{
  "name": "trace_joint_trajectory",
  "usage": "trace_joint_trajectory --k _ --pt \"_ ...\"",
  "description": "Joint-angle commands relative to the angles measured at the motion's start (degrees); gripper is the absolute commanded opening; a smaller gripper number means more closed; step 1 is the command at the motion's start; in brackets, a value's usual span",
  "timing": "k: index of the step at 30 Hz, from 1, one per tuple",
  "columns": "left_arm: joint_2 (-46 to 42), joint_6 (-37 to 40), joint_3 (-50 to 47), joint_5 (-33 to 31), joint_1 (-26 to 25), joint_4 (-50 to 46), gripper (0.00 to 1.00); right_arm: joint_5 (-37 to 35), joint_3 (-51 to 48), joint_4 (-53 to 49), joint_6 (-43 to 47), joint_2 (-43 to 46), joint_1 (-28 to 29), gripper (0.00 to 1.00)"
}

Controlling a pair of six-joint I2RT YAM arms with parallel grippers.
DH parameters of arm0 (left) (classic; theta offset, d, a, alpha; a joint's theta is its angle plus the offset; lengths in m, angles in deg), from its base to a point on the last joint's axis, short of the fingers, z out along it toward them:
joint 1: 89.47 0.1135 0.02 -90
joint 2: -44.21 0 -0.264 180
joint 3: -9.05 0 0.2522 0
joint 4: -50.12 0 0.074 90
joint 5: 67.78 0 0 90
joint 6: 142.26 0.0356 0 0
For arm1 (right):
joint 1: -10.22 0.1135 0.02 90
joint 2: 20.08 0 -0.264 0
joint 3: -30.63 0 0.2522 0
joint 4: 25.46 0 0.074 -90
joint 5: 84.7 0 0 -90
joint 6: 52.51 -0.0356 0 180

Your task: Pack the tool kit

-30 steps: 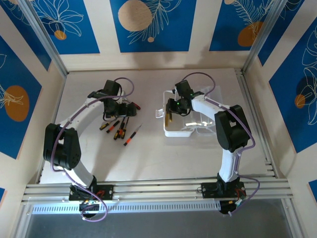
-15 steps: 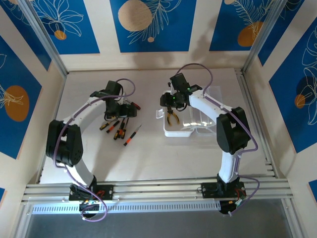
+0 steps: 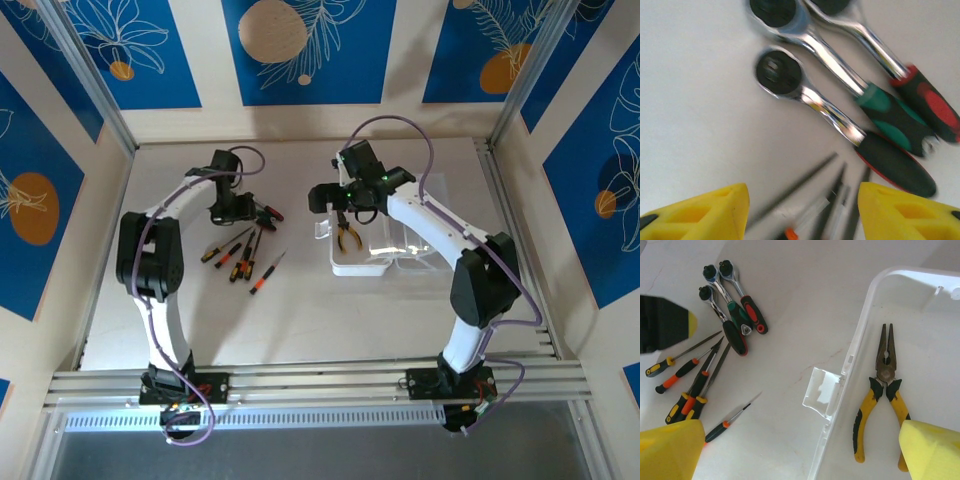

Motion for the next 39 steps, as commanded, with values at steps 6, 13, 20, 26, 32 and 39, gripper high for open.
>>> trace_joint_trajectory --k 6,13,20,26,32,39 --pt "5.7 0.2 5.9 -1.7 2.1 1.1 0.58 0.1 -2.2 -1.4 1.2 2.4 -0.4 1.00" --pt "8.1 -1.1 6.1 1.5 2.5 5.1 0.58 0.5 -2.1 -1.5 1.5 2.1 -0.5 1.00" --pt "10.6 -2.0 7.0 1.3 2.6 4.5 0.58 0.9 -1.9 -1.8 1.3 1.7 -0.5 0.99" --pt "12.2 -1.9 8.3 -0.4 2.6 3.5 0.58 1.3 -2.1 -1.9 1.5 1.6 -0.7 0.99" --pt "13.2 -0.7 8.6 -2.4 2.7 1.6 0.54 1.6 -2.3 -1.9 1.4 1.7 -0.8 0.99" --pt "12.1 0.3 6.4 -2.8 2.6 0.8 0.43 2.4 -2.4 -1.5 1.3 1.8 -0.9 0.99"
